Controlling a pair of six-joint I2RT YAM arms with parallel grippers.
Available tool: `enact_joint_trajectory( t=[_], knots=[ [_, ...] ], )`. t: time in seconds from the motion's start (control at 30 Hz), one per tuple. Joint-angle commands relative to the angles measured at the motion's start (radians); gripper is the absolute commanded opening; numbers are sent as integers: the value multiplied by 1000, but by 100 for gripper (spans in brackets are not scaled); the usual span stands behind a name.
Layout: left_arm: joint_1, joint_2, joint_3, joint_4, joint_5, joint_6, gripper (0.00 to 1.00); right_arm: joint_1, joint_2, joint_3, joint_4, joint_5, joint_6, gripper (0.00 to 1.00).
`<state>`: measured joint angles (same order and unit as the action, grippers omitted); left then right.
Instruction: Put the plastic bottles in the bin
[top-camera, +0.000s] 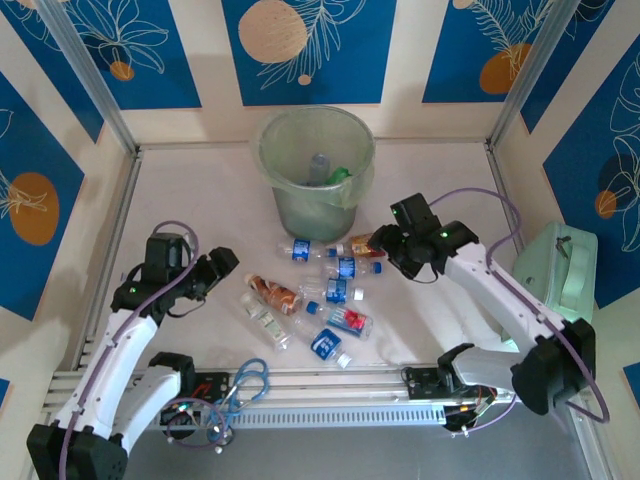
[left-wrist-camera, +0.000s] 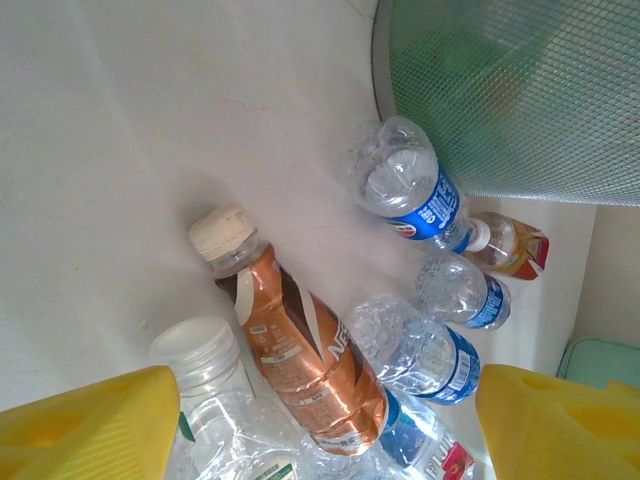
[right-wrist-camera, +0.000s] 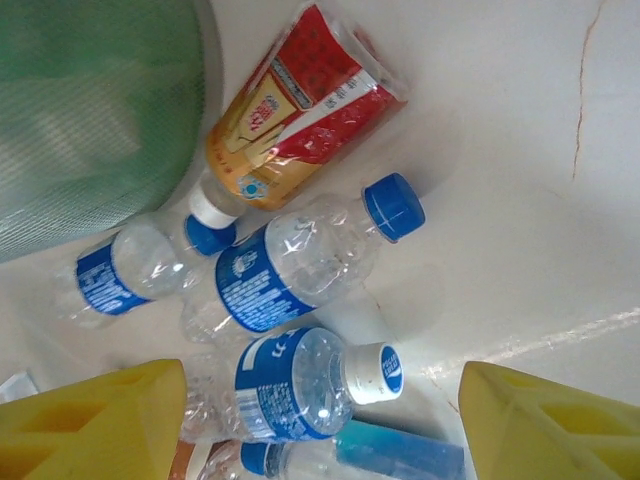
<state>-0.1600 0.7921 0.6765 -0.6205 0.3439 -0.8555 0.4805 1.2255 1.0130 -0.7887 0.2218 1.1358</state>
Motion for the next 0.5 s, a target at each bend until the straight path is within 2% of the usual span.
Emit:
enact_joint_trajectory(
  t=[0.0,0.3,0.47],
  knots=[
    [8,20,45,62,45,11,77,7,69,-7,24,-13,66,72],
    [7,44,45,115,85,7,77,-87,216,2,187,-35,105,73],
    [7,26,20,128,90,-4,77,-150,294,20,244,-89,156,74]
  ],
)
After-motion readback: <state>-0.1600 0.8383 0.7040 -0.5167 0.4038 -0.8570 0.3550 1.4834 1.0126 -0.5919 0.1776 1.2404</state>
